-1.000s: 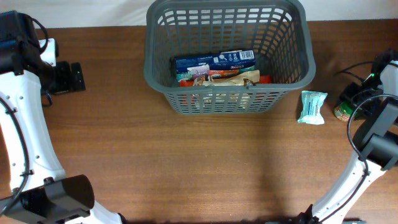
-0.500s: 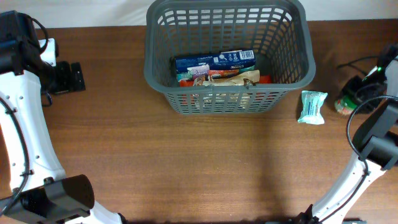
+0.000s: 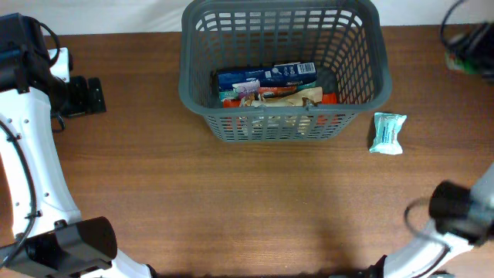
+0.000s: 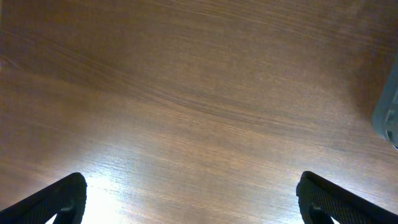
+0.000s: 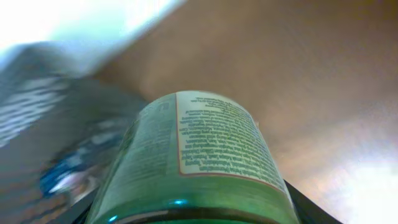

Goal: Pack container
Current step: 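Close the right gripper on the jar and lift it, then carry the jar over the basket and release it inside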

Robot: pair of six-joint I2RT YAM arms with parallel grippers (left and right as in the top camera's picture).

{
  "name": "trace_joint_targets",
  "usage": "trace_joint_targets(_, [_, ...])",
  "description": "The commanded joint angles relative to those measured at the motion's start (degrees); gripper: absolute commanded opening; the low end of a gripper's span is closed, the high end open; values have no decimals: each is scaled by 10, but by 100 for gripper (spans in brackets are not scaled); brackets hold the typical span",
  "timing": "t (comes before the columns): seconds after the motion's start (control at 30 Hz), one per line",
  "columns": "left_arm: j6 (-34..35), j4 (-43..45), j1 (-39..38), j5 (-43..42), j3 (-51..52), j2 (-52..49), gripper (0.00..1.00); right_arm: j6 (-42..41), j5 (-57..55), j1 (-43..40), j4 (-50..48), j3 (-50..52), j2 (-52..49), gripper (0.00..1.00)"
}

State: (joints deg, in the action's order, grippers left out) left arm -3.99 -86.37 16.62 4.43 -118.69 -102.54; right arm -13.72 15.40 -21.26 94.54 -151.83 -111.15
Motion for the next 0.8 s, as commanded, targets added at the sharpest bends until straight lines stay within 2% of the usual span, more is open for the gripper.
trace_joint_targets(0.0, [6, 0, 2, -8, 3, 5, 99, 14, 20, 73, -1, -28, 62, 4])
trace_joint_targets(0.17, [6, 0, 2, -8, 3, 5, 99, 47, 6, 197, -11, -27, 89, 4])
trace_joint_targets(0.33, [6, 0, 2, -8, 3, 5, 99, 47, -108, 297, -35, -5, 54, 4])
trace_joint_targets(0.47, [6, 0, 2, -8, 3, 5, 99, 47, -116, 322, -49, 11, -3, 4])
trace_joint_targets(0.77, [6, 0, 2, -8, 3, 5, 99, 47, -116, 321, -40, 28, -157, 4])
